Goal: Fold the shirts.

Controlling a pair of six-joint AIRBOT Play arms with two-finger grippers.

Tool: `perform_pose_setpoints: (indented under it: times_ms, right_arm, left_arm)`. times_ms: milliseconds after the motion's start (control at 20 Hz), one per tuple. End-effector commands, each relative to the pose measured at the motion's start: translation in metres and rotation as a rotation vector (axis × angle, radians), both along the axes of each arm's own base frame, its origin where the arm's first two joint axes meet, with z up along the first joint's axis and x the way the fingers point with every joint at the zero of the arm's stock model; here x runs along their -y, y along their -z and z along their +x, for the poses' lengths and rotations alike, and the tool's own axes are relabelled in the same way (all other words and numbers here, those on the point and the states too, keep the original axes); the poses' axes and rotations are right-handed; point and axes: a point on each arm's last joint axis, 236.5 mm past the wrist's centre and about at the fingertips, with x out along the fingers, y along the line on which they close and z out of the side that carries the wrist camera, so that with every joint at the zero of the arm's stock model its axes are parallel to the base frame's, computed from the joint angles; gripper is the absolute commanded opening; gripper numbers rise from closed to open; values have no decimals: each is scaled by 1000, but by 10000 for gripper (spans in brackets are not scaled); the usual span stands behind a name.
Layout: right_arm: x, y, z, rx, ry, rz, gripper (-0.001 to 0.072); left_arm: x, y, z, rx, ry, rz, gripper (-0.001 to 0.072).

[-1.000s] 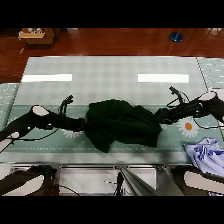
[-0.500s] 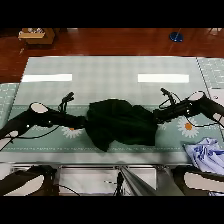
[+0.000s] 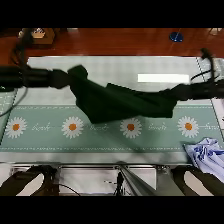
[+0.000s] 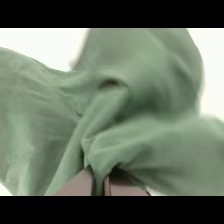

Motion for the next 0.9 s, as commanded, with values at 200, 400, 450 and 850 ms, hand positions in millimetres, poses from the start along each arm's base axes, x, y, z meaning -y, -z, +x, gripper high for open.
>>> perform_pose_setpoints:
  times_ms: [200,400,450,850]
  right_arm:
    - [20,-227,-12,599,258,-69,34]
    - [28,-276,-47,661,332,-122,34]
    - [25,-280,-58,652,321,-129,34]
    - [30,-257,-128,437,295,-271,34]
  left_arm:
    - [-9,-176,-49,410,-16,15,29]
    - [-12,-215,-97,470,-33,17,29]
    - [-12,-221,-111,473,-34,9,29]
    - [-28,-201,-198,312,-112,50,28]
